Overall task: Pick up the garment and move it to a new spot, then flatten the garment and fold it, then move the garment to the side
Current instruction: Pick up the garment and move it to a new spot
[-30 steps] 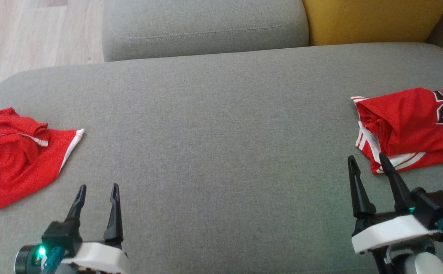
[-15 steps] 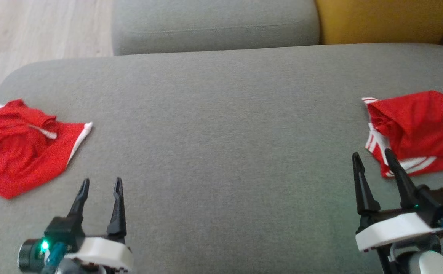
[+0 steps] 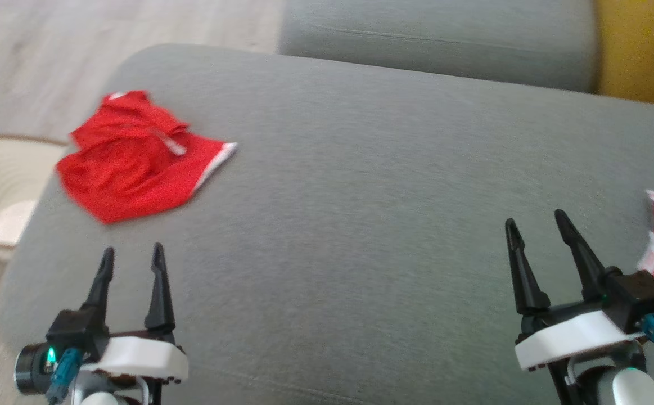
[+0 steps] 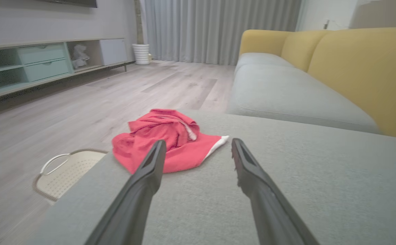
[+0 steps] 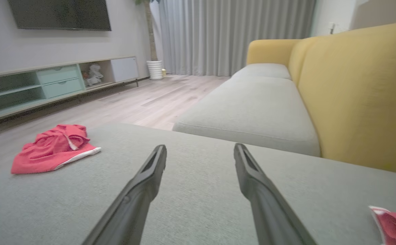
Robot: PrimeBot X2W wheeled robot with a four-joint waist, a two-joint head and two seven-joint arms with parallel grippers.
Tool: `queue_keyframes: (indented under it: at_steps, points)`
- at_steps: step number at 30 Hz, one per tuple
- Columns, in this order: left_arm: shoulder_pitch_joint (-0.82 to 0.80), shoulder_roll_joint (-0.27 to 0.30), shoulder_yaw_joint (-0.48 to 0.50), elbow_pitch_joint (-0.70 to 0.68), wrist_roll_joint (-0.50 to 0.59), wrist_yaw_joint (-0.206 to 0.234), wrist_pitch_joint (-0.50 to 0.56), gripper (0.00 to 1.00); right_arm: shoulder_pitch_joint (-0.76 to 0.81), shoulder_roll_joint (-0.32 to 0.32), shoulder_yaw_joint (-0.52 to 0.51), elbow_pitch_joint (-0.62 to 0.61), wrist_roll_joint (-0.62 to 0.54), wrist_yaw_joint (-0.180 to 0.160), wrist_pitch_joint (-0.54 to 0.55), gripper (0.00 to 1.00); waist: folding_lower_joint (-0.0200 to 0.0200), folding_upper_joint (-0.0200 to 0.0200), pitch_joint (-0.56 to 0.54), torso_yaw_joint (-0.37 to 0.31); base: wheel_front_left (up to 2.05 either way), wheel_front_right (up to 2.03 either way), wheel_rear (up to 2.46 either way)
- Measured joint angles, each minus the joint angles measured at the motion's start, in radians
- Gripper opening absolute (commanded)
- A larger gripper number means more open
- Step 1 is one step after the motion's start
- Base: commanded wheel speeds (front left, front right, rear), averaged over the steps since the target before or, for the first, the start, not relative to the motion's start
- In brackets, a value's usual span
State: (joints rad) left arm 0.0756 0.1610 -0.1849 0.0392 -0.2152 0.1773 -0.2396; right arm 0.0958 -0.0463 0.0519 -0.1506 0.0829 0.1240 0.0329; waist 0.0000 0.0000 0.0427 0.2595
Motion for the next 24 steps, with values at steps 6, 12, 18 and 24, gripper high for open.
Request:
queue_keyframes:
  at_steps: [6,12,18,24]
  points:
    - [0.001,0.001,0.009,-0.002,0.000,0.002,-0.005,1.00,0.000,0.000,0.012,-0.001,-0.005,0.000,0.004,1.00,0.0000,0.0000,-0.007,0.108,0.00,0.00,0.00]
    - [0.005,0.001,0.011,-0.005,0.000,0.008,-0.008,1.00,0.000,0.000,0.011,-0.001,-0.003,0.000,0.008,1.00,0.0000,0.0000,-0.013,0.175,0.00,0.00,0.00]
    - [0.005,0.000,0.016,-0.006,-0.011,0.008,-0.009,1.00,0.000,0.000,0.009,-0.005,-0.002,0.000,0.013,1.00,0.0000,0.0000,0.003,0.176,0.00,0.00,0.00]
    - [-0.038,-0.016,0.039,0.010,-0.030,0.011,-0.010,1.00,-0.006,0.000,0.008,-0.034,-0.014,0.000,0.039,1.00,0.0000,0.0000,0.054,0.165,0.00,0.00,0.00]
